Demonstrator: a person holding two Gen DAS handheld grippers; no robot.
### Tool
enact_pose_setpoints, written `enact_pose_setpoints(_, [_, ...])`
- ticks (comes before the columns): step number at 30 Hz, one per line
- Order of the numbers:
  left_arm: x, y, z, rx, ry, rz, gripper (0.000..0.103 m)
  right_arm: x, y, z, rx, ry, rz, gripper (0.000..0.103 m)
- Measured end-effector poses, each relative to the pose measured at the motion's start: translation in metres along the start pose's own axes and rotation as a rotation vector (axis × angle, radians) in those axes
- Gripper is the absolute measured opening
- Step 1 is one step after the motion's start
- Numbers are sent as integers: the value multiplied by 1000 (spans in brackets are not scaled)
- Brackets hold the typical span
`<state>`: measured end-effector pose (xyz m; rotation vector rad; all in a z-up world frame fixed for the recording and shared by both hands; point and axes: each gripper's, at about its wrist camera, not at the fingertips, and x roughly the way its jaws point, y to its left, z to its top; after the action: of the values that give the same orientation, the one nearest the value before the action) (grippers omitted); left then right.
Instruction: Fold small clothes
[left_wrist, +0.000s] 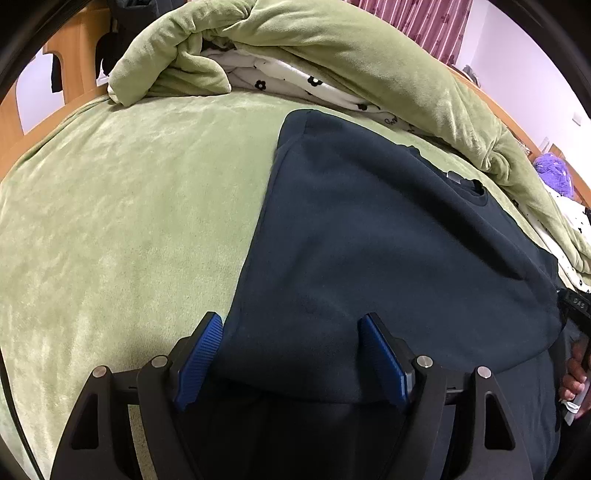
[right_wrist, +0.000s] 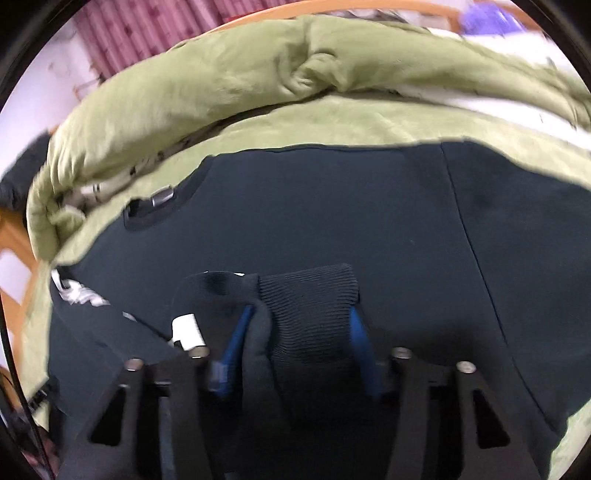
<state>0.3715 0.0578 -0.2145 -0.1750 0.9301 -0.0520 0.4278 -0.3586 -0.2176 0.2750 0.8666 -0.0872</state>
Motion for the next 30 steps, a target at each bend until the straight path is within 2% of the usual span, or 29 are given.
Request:
enact_pose_setpoints(1, [0,0,0,4,1,1,76,-12,3,1,-25,-48,21,23])
enact_pose_setpoints(4, [-1,-2,-1,26,5,0,78,-64,-1,-2,-16,-305,75,21])
enact_pose_setpoints(5, [-1,-4,-1,31,5,-3,80,-76,-3,-5,-6,-359,54,21])
enact_pose_setpoints(6, [-2,-5,-1,37,2,-4,80,-76,-3,-6,0,-360,24,22])
enact_pose_setpoints(7, [-2,-6,-1,43,0,4,79,-70,-2,-6,-5,-331,-14,22])
enact_pose_setpoints(8, [-2,-7,-1,51,1,10,78,-54,0,-8,-28,-249,-80,25])
enact_pose_setpoints(9, [-3,-8,-1,54,1,9,78,-40,-1,-9,-38,-178,-124,33])
enact_pose_setpoints(11, [-6,-7,0,53,-3,1,78,-18,-5,-15,-35,-43,-178,43])
enact_pose_setpoints(12, [-9,-7,1,49,-8,-7,78,-16,-10,-20,-23,-21,-173,46])
enact_pose_setpoints(13, [-11,-6,2,45,-15,-13,78,-19,-14,-22,-10,-34,-155,47])
enact_pose_setpoints(15, [-14,-5,6,34,-30,-17,78,-35,-17,-24,10,-89,-139,57])
enact_pose_setpoints(19, [-10,-8,20,29,-43,6,78,-63,1,-11,-63,-200,-137,58])
enact_pose_setpoints(22, [-1,-15,24,43,-45,58,78,-63,26,-5,-153,-226,-122,58])
enact_pose_setpoints(26, [17,-18,15,67,-2,98,80,-37,38,-10,-225,-147,-118,58])
enact_pose_setpoints(29, [19,-17,8,75,-21,107,81,1,31,-26,-226,-29,-178,58])
enact_pose_setpoints(30, [18,-18,7,77,-21,109,81,7,27,-27,-205,-16,-161,58])
